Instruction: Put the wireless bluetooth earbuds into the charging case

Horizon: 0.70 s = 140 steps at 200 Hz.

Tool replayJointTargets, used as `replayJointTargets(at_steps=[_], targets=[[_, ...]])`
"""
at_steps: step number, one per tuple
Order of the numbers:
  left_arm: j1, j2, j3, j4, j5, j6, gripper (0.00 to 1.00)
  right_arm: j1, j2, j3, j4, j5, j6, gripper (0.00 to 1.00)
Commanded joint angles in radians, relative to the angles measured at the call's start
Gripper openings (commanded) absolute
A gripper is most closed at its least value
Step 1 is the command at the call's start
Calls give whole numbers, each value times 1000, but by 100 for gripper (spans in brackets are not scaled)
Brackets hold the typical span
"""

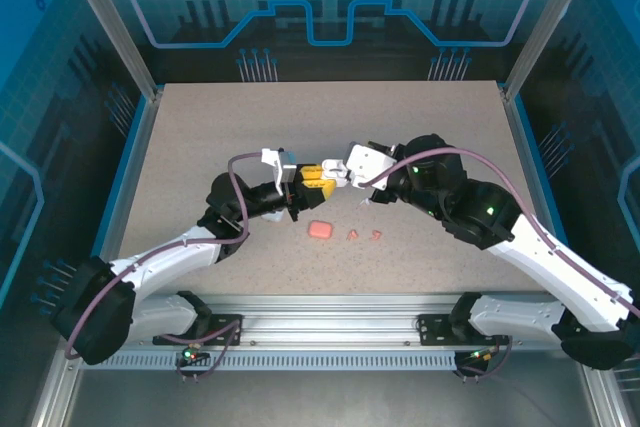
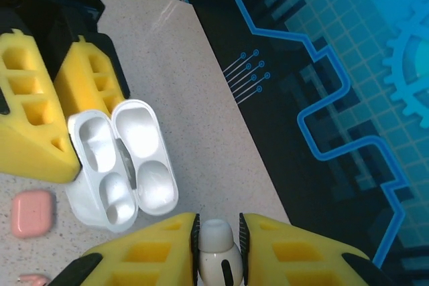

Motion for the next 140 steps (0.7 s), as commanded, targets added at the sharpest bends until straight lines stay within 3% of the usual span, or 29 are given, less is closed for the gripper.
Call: replayJointTargets(at_steps=[1, 140], targets=[[-11, 4, 34, 7, 8, -16, 0, 24, 10, 12, 41, 42, -107, 24], [-15, 7, 34, 13, 8, -9, 0, 39, 56, -49, 19, 27, -82, 24]])
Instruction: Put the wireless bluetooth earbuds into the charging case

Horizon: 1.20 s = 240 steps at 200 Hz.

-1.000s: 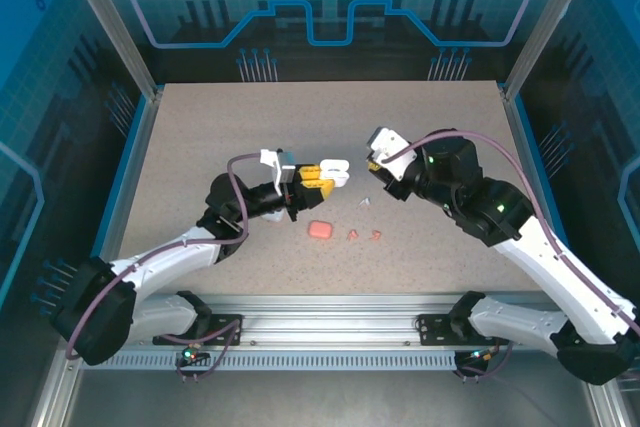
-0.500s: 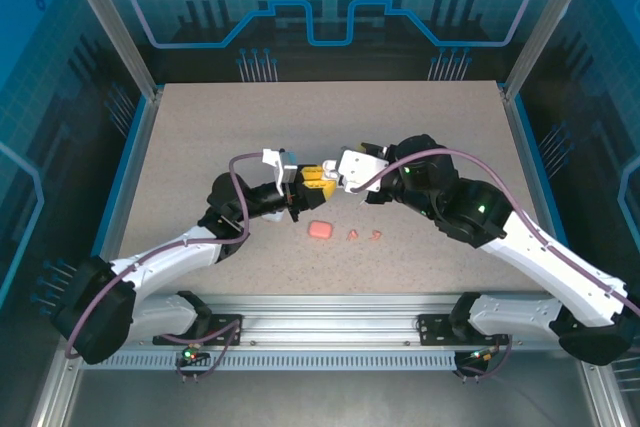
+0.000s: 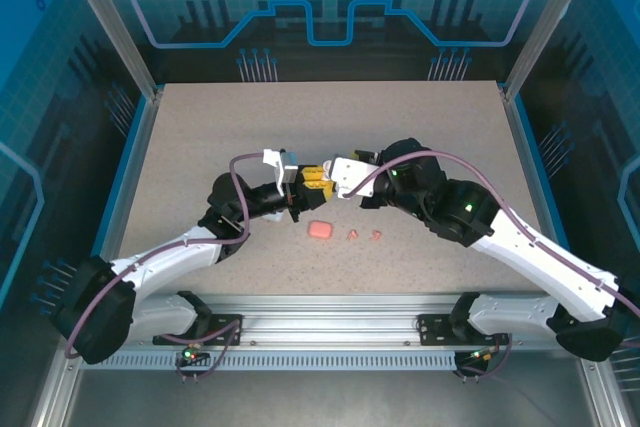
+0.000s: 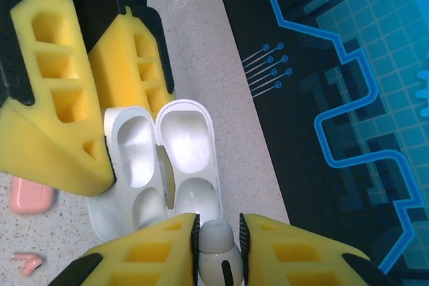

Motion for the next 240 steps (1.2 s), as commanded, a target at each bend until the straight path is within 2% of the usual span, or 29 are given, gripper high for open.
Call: replayJointTargets(at_steps=[1, 50, 132, 167, 240], targets=[[-8, 5, 33, 21, 8, -10, 0, 14, 6, -13, 9, 17, -12, 24], [-7, 5, 33, 21, 7, -6, 0, 15, 19, -14, 6, 16, -5, 24], [-8, 6, 33, 23, 5, -2, 0, 13, 17, 4, -25, -80, 46, 24], [-9, 6, 30, 24, 6, -5, 0, 15, 17, 9, -36, -67, 35, 24], [-9, 3, 16, 56, 5, 5, 0, 13, 43, 43, -78, -139, 69, 24]])
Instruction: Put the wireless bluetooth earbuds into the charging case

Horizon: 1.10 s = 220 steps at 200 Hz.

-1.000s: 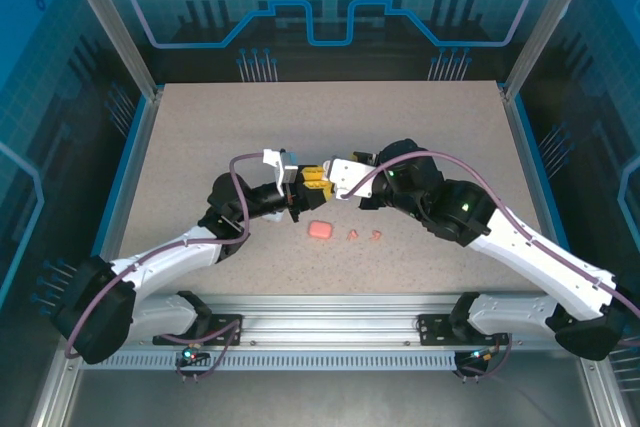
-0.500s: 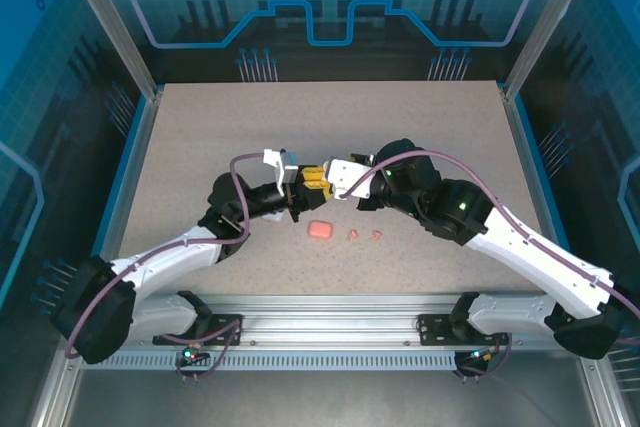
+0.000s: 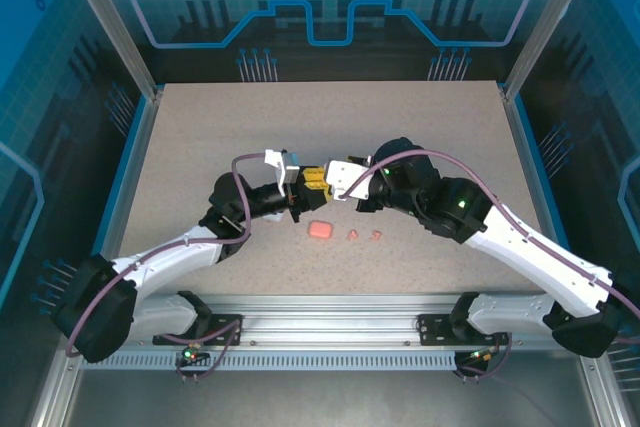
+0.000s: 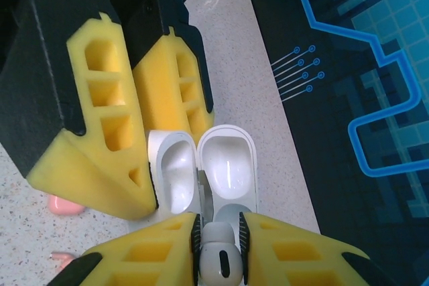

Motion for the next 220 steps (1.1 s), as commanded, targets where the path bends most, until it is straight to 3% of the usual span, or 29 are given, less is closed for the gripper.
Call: replayJointTargets(at_steps=[1, 125, 170, 220], targets=[[-7, -4, 16, 61, 4, 5, 0, 13, 11, 27, -42, -56, 26, 24], [-17, 20, 7, 128, 2, 55, 0, -33, 51, 127, -124, -181, 103, 28], [-16, 30, 0, 139, -3, 57, 0, -50, 34, 218, -121, -193, 154, 44], [-17, 31, -9, 150, -19, 63, 0, -127, -32, 261, -98, -194, 331, 63]])
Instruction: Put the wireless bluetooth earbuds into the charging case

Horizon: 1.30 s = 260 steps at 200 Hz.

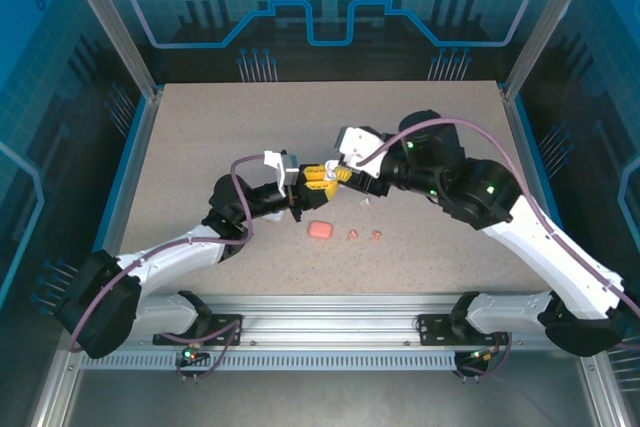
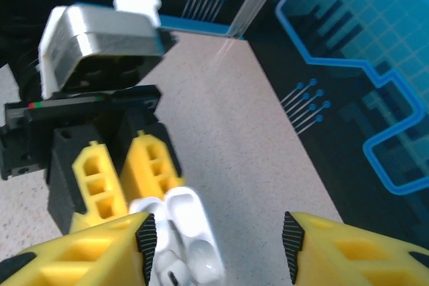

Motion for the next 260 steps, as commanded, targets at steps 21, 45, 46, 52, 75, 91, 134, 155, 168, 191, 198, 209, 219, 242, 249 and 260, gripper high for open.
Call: replayJointTargets(at_steps=[21, 45, 46, 52, 75, 91, 134, 155, 168, 191, 198, 209, 219, 242, 249, 260], targets=[[-9, -8, -11, 56, -24, 38, 0, -114, -80, -18, 4, 27, 226, 69], [-9, -36, -21, 43, -41, 60, 0, -245, -112, -109, -10, 28, 376, 73], [-9, -37, -21, 42, -41, 62, 0, -250, -114, -115, -11, 25, 382, 74], [-9, -46, -24, 35, -43, 68, 0, -284, -120, -145, -13, 12, 417, 74], [-10, -83, -33, 4, -58, 97, 0, -393, -115, -277, -23, -40, 541, 75], [-10, -104, -41, -7, -69, 113, 0, -431, -80, -365, -24, -58, 608, 75], [-9, -143, -41, -38, -74, 132, 0, -456, 106, -505, 39, -136, 745, 66], [-9, -150, -41, -45, -74, 133, 0, -453, 228, -538, 108, -186, 800, 61], [-10, -153, -41, -47, -73, 132, 0, -448, 295, -548, 166, -221, 814, 60], [-9, -158, -43, -54, -72, 133, 0, -439, 408, -528, 225, -241, 821, 57], [-8, -159, -44, -55, -73, 131, 0, -436, 441, -514, 228, -237, 819, 57], [-9, -162, -46, -56, -73, 131, 0, -433, 485, -490, 224, -230, 811, 56], [-9, -164, -47, -57, -76, 131, 0, -432, 522, -467, 221, -221, 808, 56], [-9, -164, -50, -57, -78, 132, 0, -427, 591, -424, 205, -202, 800, 53], [-9, -164, -50, -56, -77, 132, 0, -426, 606, -416, 205, -201, 799, 53], [-9, -164, -49, -53, -77, 131, 0, -425, 623, -407, 213, -206, 801, 52]])
